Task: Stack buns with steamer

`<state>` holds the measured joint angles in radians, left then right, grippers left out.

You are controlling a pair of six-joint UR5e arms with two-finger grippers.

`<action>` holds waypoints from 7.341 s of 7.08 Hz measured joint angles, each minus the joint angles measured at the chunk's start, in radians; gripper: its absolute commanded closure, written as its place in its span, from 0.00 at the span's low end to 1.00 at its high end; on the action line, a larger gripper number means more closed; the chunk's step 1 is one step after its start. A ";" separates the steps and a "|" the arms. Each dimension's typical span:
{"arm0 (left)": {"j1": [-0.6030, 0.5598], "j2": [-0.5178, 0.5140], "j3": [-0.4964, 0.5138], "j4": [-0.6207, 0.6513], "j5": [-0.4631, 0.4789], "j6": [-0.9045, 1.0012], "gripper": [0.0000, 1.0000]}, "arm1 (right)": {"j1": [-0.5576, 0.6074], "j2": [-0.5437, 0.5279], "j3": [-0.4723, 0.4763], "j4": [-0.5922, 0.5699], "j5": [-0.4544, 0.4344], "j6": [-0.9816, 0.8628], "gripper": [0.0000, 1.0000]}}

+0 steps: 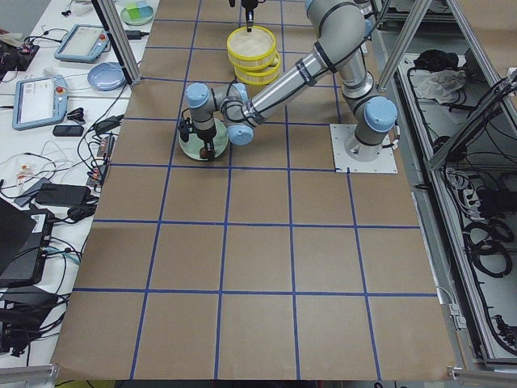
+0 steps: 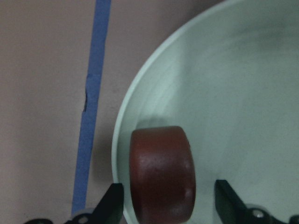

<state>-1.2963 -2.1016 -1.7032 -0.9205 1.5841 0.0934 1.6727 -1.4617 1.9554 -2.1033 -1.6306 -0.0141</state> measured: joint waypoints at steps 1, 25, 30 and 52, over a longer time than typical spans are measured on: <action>0.000 0.005 0.004 0.001 -0.001 0.001 0.24 | 0.006 -0.001 0.016 -0.014 -0.003 -0.021 1.00; -0.555 0.365 0.013 -0.305 0.006 -0.637 0.86 | -0.015 0.004 -0.148 0.114 -0.017 -0.080 0.01; -0.764 0.314 0.017 -0.191 -0.060 -0.947 0.81 | -0.031 -0.035 -0.431 0.369 -0.009 -0.047 0.01; -0.320 0.499 0.185 -0.613 0.003 -0.366 0.00 | -0.034 -0.045 -0.424 0.361 0.051 0.221 0.00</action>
<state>-1.6158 -1.6027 -1.5177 -1.5337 1.5875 -0.2727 1.6382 -1.5064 1.5310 -1.7424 -1.5795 0.2071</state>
